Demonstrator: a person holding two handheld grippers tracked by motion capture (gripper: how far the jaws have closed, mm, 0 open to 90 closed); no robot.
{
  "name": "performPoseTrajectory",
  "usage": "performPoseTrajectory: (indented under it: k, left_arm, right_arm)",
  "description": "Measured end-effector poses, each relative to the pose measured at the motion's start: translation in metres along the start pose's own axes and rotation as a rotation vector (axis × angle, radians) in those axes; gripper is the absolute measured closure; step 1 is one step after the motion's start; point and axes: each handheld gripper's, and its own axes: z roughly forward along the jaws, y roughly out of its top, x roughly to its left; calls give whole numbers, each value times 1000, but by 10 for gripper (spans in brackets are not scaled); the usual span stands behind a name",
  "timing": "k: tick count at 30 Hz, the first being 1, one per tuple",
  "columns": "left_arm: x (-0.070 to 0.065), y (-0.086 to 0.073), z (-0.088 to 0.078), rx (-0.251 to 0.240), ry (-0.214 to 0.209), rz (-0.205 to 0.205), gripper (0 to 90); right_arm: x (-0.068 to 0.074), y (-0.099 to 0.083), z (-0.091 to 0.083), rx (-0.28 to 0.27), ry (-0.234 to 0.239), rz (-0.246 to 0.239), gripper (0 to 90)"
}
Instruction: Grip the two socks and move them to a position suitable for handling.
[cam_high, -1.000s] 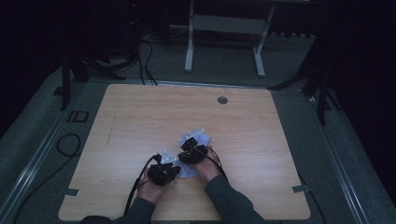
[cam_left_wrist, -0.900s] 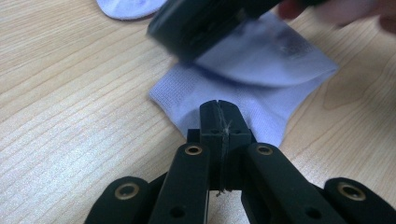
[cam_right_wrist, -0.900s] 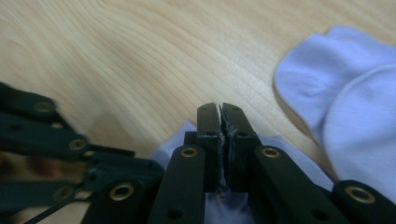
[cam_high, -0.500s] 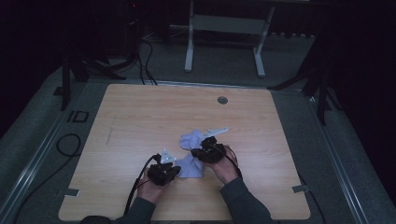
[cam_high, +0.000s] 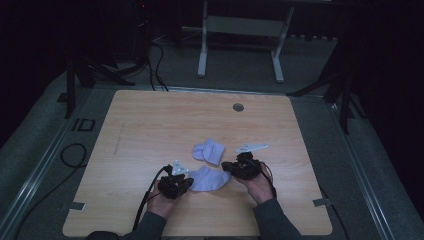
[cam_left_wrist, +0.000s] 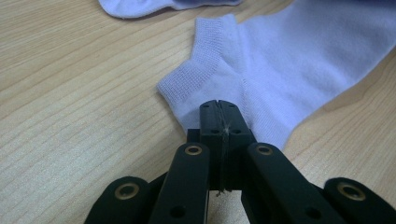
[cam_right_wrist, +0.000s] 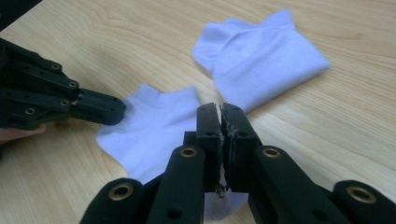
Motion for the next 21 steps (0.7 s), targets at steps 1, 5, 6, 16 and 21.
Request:
performPoseTrajectory:
  k: [1, 5, 6, 16, 21]
  left_arm:
    - [0, 0, 0, 2, 1, 1, 898]
    - [1, -1, -2, 6, 3, 0, 897]
    - [1, -1, -2, 5, 4, -2, 897]
    - [-1, -2, -4, 12, 9, -3, 891]
    - [-1, -2, -4, 13, 8, -4, 888]
  right_arm:
    - [-2, 0, -2, -3, -5, 6, 862]
    - [-9, 0, -7, -21, -18, 16, 863]
    - [-10, 0, -8, -24, -21, 21, 863]
    - [-12, -19, -16, -1, -47, 2, 847]
    - [-13, -42, -20, 38, -69, 7, 821]
